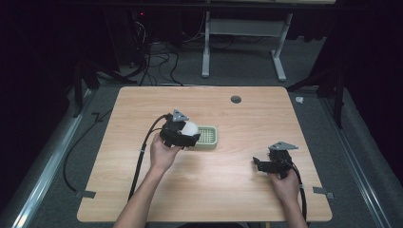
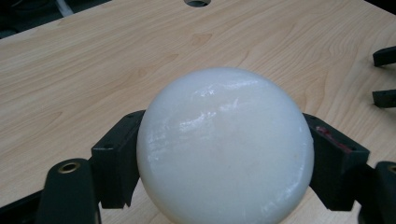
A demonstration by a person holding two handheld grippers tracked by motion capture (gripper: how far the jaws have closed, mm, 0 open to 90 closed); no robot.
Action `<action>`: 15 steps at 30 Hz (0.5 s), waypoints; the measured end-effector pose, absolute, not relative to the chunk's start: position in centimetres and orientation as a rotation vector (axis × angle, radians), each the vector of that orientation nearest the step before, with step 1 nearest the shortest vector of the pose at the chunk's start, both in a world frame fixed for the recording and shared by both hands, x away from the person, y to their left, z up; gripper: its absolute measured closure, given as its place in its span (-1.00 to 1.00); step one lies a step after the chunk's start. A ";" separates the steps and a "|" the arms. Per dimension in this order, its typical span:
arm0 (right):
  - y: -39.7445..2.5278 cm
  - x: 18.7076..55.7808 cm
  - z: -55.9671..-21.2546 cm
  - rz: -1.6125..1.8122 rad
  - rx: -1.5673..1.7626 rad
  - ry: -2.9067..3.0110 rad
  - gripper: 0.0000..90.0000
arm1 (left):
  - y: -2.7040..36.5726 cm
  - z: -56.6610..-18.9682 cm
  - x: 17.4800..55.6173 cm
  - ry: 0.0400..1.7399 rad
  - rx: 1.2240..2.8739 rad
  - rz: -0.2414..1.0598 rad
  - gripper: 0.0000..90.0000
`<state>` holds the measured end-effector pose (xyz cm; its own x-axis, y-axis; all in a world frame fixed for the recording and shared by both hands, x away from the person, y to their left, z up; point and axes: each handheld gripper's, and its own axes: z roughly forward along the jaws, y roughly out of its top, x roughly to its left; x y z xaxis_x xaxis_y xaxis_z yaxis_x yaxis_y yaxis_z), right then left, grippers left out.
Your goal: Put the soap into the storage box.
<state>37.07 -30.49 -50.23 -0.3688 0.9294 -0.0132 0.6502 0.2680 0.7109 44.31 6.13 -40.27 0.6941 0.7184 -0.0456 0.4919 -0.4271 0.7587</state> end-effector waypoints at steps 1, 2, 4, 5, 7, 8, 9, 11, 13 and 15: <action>-30.5 37.1 -50.2 0.871 1.428 2.114 -0.56 | 5.8 -40.4 44.6 0.927 2.118 0.374 -0.47; -30.5 37.1 -50.2 0.871 1.428 2.114 -0.56 | 5.8 -40.4 44.6 0.927 2.118 0.374 -0.46; -30.5 37.1 -50.2 0.872 1.427 2.114 -0.56 | 5.6 -40.6 44.9 0.930 2.112 0.361 -0.46; -30.5 37.1 -50.2 0.872 1.428 2.114 -0.56 | 5.5 -40.7 45.0 0.935 2.109 0.352 -0.46; -30.5 37.1 -50.2 0.872 1.432 2.113 -0.56 | 5.2 -41.2 45.5 0.950 2.112 0.349 -0.47; -30.5 37.1 -50.2 0.872 1.432 2.113 -0.56 | 5.2 -41.2 45.5 0.950 2.112 0.349 -0.46; -30.5 37.1 -50.2 0.872 1.431 2.113 -0.56 | 5.1 -41.4 45.7 0.956 2.115 0.349 -0.46; -30.5 37.1 -50.2 0.872 1.431 2.113 -0.56 | 4.9 -41.7 45.9 0.964 2.109 0.346 -0.46; -30.5 37.1 -50.2 0.872 1.432 2.113 -0.56 | 4.9 -41.8 46.0 0.967 2.108 0.346 -0.47; -30.5 37.1 -50.2 0.872 1.431 2.113 -0.56 | 4.6 -42.2 46.4 0.980 2.113 0.346 -0.46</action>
<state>37.06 -30.48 -50.22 -0.3668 0.9303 -0.0104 0.6521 0.2650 0.7103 46.41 4.57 -42.22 0.6674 0.7414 -0.0701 0.5333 -0.4101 0.7399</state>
